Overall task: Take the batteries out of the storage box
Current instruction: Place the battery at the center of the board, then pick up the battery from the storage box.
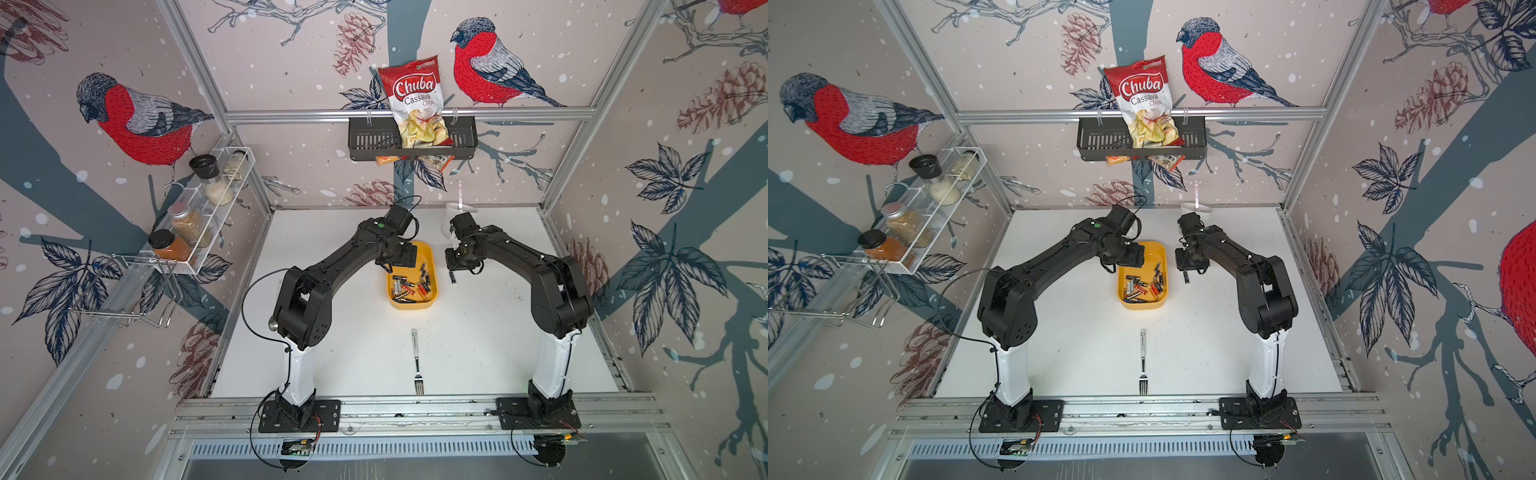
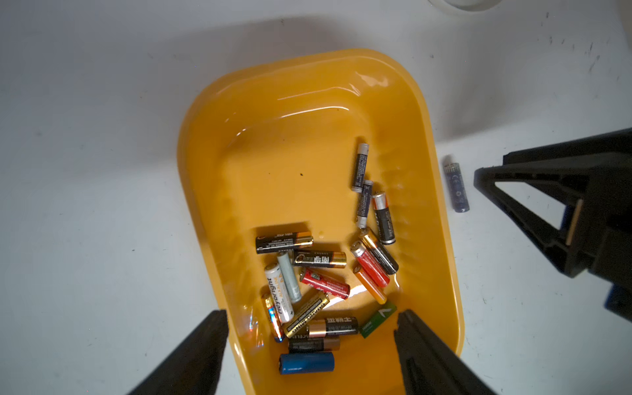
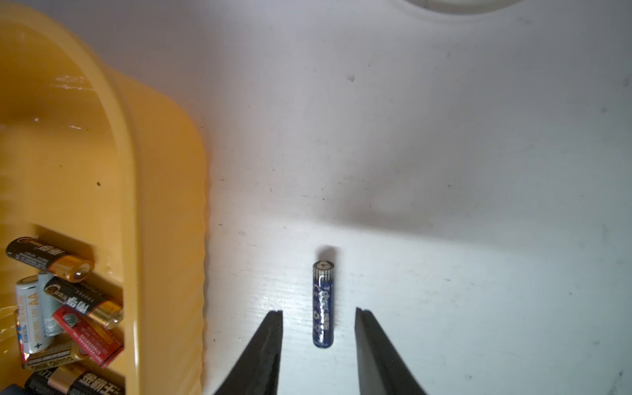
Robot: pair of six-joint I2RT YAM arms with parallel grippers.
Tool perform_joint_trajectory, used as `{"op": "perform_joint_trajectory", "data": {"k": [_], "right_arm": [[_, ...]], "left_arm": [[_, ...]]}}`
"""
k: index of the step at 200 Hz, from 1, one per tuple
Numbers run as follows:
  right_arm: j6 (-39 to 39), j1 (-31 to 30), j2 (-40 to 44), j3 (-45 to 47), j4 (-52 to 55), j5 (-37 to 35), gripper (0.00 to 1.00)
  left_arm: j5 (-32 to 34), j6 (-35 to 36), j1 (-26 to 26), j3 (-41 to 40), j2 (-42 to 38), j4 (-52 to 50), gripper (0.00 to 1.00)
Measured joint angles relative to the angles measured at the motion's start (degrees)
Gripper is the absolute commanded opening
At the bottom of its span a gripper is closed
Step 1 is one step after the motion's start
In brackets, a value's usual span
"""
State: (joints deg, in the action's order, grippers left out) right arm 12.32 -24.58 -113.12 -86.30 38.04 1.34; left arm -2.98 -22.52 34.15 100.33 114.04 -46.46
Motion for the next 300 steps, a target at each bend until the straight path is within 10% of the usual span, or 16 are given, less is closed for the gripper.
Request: {"op": "perform_joint_trajectory", "data": {"k": [105, 300], "right_arm": [[-0.48, 3.23, 1.7, -0.79, 1.42, -0.22, 0.41], [-1.9, 5.22, 2.89, 0.5, 1.42, 0.66, 0.42]], "left_arm": [[-1.55, -4.52, 5.49, -0.26, 5.66, 1.16, 0.49], [-4.74, -6.19, 6.25, 1.92, 14.25, 3.96, 0.33]]}}
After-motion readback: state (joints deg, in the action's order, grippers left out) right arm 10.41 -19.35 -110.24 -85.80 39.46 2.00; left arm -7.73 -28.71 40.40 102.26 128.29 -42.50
